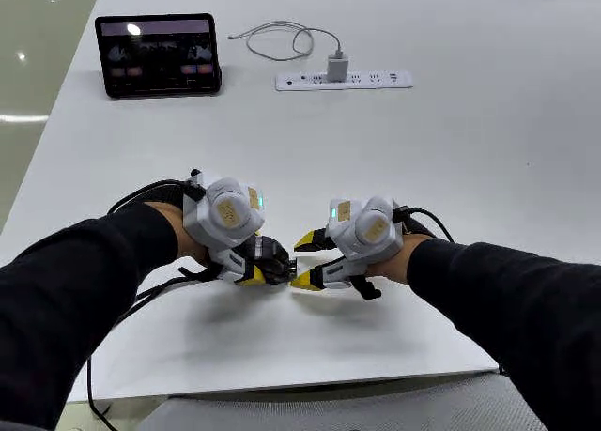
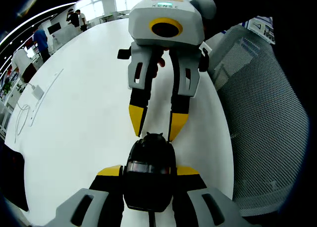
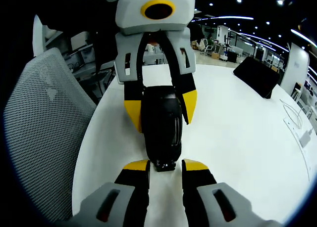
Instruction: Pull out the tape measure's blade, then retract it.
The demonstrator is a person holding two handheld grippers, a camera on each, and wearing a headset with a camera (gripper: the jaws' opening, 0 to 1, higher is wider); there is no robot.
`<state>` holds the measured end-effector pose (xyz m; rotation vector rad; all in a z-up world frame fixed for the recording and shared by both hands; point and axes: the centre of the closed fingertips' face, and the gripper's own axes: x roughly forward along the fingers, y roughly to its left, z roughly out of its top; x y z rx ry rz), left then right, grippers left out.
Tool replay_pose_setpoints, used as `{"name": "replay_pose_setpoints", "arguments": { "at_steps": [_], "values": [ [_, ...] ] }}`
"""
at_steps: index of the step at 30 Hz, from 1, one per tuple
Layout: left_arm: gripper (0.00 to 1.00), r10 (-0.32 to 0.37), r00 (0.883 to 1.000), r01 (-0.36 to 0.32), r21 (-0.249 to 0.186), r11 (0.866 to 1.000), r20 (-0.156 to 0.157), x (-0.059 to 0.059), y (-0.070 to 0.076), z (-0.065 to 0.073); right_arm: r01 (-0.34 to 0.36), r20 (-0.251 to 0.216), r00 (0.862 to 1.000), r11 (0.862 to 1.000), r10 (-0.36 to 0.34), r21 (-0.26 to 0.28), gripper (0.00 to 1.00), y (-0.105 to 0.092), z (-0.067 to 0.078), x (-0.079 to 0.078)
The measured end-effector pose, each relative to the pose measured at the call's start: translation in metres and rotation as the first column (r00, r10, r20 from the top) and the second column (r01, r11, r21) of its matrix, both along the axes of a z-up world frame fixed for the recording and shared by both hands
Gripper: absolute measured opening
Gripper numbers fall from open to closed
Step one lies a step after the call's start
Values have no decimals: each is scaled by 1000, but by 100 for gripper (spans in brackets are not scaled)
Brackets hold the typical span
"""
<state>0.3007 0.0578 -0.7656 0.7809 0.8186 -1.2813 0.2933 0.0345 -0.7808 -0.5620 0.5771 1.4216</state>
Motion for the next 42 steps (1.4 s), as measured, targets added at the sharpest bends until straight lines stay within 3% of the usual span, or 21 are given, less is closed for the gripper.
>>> {"name": "replay_pose_setpoints", "arguments": {
  "at_steps": [5, 9, 11, 13, 16, 35, 36, 37, 42],
  "values": [
    [34, 6, 1000, -6, -5, 1000, 1, 1, 1, 0, -24, 18, 1000, 999, 24, -31, 12, -2, -5, 1],
    [34, 13, 1000, -13, -2, 1000, -1, 1, 1, 0, -44, 20, 999, 998, 44, -38, 11, -1, -5, 0],
    [34, 20, 1000, -20, -14, 1000, 0, 1, 1, 0, -70, 58, 996, 996, 74, -56, 11, 0, -6, 0],
    [34, 28, 1000, -28, -29, 999, -1, 2, 1, 0, -78, 65, 994, 995, 82, -65, 11, 0, -7, 0],
    [34, 28, 1000, -28, -26, 999, 0, 1, 1, 0, -73, 30, 997, 996, 74, -58, 11, 0, -8, 2],
    [33, 25, 1000, -26, -32, 999, -8, 1, 1, 1, -66, 25, 997, 992, 69, -110, 8, -15, -9, 4],
    [33, 25, 1000, -25, -32, 999, -8, 1, 1, 1, -66, 26, 997, 992, 69, -110, 9, -14, -9, 4],
    [33, 27, 1000, -27, -32, 999, -7, 1, 1, 1, -81, 61, 994, 989, 89, -124, 9, -14, -9, 5],
    [33, 27, 1000, -27, -32, 999, -10, 1, 1, 1, -69, 48, 996, 990, 75, -121, 11, -13, -9, 5]
  ]
}}
